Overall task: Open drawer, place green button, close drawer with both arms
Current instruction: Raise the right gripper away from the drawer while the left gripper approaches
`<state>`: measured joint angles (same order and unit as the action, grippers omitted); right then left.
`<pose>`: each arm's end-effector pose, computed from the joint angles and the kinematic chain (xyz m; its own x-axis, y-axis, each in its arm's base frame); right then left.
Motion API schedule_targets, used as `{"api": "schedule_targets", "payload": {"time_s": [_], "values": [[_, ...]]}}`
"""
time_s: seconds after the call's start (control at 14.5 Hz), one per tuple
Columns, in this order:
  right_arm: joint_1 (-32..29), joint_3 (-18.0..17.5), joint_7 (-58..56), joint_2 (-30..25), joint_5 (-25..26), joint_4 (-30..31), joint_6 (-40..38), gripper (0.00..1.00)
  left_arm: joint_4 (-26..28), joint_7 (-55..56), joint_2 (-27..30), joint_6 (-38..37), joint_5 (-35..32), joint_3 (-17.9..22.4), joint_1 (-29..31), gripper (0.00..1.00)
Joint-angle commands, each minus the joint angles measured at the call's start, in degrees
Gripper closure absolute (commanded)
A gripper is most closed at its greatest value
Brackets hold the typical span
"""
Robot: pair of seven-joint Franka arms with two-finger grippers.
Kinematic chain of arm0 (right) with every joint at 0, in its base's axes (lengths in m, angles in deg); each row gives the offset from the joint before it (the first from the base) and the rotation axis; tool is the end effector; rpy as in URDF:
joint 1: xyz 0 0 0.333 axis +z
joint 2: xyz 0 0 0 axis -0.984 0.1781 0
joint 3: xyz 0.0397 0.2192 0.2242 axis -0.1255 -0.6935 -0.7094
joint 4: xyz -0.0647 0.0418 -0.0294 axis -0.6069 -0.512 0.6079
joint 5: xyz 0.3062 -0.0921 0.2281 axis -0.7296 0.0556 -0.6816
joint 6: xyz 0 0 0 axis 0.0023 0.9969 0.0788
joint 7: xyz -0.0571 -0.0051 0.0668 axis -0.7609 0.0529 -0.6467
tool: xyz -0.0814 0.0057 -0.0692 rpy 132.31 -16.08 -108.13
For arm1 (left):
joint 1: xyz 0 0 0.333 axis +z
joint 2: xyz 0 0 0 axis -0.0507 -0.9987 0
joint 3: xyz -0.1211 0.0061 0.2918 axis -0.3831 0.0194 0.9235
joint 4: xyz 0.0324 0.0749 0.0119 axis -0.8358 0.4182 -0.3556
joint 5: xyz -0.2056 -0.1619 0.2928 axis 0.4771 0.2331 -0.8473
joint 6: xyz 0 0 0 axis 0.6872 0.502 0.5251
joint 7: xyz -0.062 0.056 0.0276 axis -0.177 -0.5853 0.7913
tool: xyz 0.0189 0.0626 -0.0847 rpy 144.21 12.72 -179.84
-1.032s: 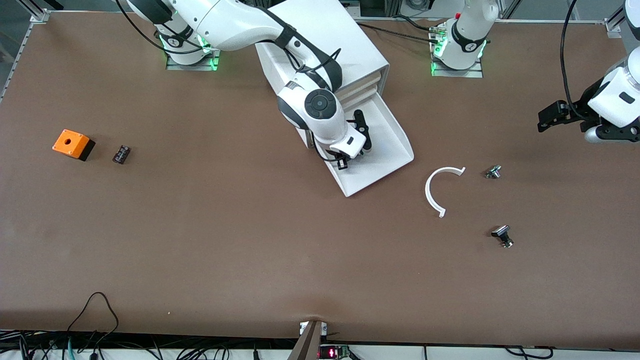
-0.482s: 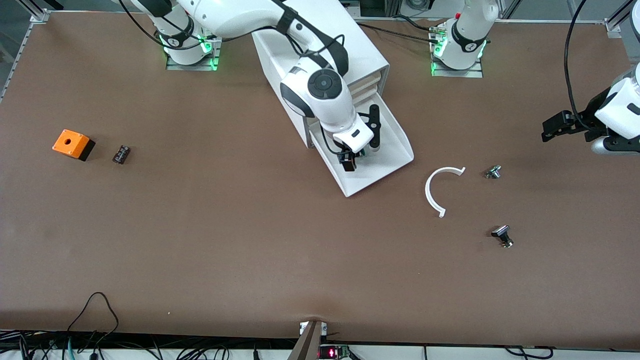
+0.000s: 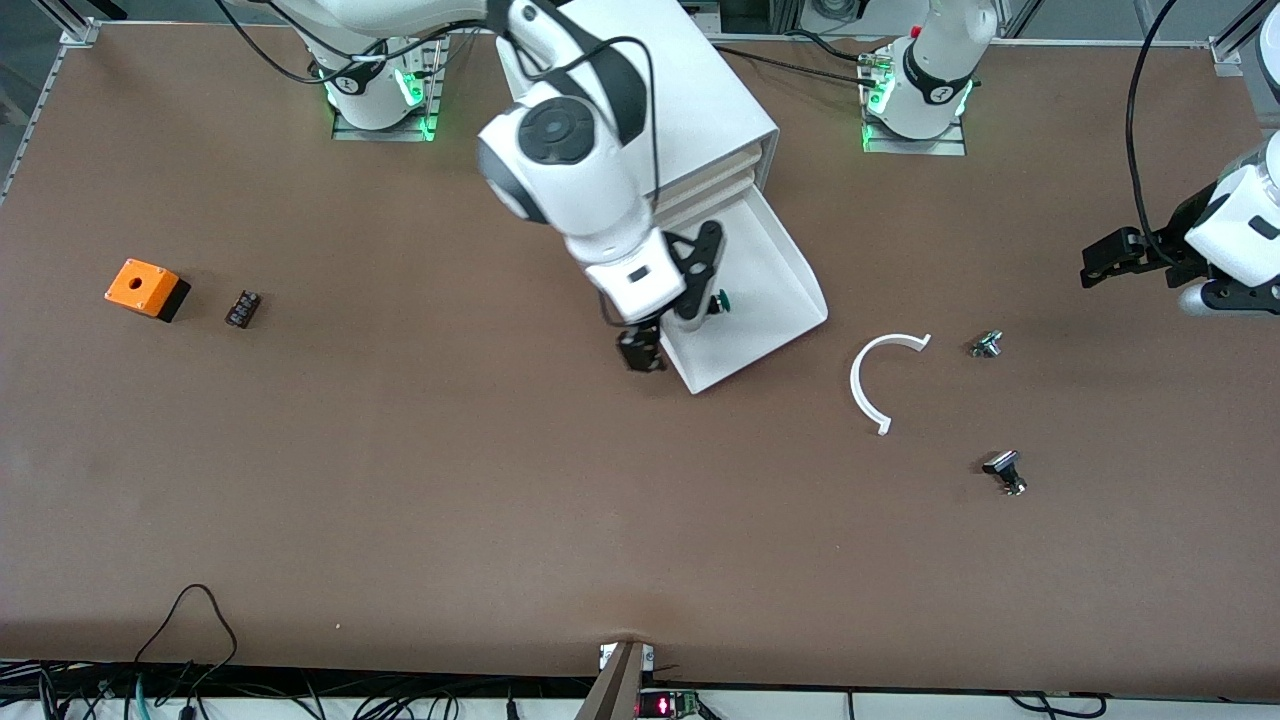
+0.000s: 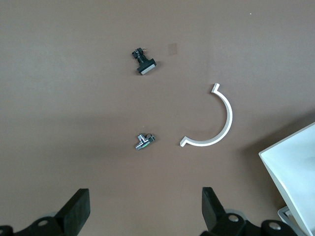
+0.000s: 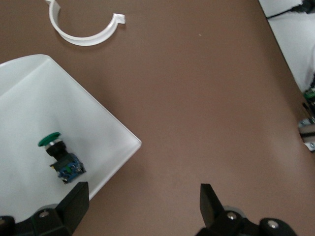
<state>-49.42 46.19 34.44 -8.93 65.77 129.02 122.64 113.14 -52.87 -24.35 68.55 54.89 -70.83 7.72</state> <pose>0.5814 0.4876 0.4391 0.3140 0.8936 0.3208 0.9305 -0.3568 0.0829 0.5656 0.0224 0.5569 0.9982 0.0147 -0.0586 0.0132 -0.9996 -0.0261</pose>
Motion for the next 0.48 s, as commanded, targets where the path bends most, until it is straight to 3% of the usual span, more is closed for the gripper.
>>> {"api": "schedule_targets", "payload": {"time_s": [0.0, 0.14, 0.28, 0.41], "values": [[-3.77, -0.66, 8.77, -2.03, -2.25, 0.60, -3.33, 0.00, -2.47, 0.57, -1.28, -1.54, 0.61, 0.24, 0.72, 0.00], [-4.31, 0.82, 16.34, -2.39, -1.74, 0.69, -4.30, 0.00, -2.56, 0.49, -1.80, -1.54, 0.61, 0.15, 0.55, 0.00], [-4.40, 4.77, 23.80, -2.83, -3.05, 1.74, -8.23, 0.00, -2.91, 0.40, -3.47, -1.11, -0.17, 0.24, 0.37, 0.00], [-5.10, 8.03, 34.43, -3.27, -4.20, 2.71, -12.73, 0.00, -7.11, 0.49, -7.68, -1.45, -0.18, 0.24, 0.37, 0.00]]}}
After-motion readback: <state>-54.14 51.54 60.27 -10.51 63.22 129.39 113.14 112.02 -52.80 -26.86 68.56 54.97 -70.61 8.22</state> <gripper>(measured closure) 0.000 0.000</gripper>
